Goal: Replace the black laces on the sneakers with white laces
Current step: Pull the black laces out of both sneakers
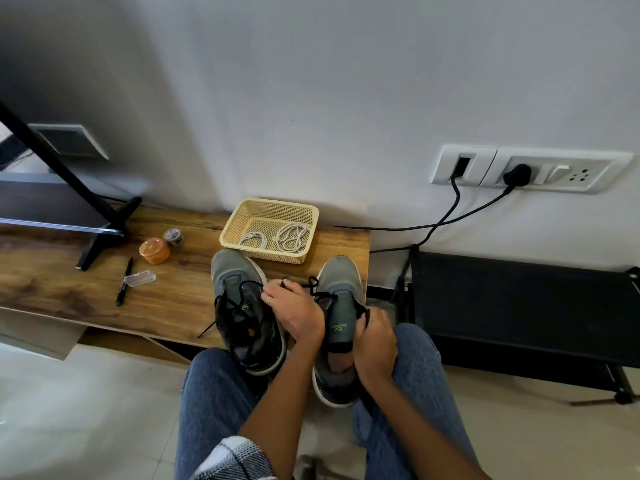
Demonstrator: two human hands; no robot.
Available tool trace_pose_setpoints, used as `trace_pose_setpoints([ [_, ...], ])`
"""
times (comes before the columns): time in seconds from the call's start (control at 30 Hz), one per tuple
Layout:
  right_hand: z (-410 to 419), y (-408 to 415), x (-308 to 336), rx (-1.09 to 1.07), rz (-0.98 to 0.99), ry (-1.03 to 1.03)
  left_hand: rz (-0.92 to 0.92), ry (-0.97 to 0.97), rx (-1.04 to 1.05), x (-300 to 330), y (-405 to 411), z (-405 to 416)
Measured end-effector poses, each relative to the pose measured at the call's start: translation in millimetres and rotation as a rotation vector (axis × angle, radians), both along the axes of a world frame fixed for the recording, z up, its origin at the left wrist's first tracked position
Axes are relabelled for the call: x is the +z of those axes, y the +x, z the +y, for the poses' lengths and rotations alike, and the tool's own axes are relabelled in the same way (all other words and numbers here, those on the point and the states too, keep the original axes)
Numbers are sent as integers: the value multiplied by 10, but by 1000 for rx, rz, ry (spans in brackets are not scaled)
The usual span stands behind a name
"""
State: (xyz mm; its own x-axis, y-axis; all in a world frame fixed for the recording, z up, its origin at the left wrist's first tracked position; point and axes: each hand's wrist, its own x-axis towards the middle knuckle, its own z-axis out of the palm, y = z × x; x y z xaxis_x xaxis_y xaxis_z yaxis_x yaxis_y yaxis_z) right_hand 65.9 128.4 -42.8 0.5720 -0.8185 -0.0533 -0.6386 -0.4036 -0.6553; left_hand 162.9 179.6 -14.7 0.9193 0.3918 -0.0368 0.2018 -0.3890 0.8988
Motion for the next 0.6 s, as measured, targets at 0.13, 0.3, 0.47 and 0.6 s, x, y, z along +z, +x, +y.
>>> trace_pose_setpoints([
  [0.13,1,-8,28,9,13,-25,71,143,-235,-52,-65,43],
  [0.3,-15,-6,47,66,25,-81,100,336,-415,-78,-230,109],
  [0.47,-11,75,65,192,-12,-257,39,467,-570,-227,-429,258],
  [0.6,-73,230,151,332,-19,-370,19,399,-685,-310,-420,282],
])
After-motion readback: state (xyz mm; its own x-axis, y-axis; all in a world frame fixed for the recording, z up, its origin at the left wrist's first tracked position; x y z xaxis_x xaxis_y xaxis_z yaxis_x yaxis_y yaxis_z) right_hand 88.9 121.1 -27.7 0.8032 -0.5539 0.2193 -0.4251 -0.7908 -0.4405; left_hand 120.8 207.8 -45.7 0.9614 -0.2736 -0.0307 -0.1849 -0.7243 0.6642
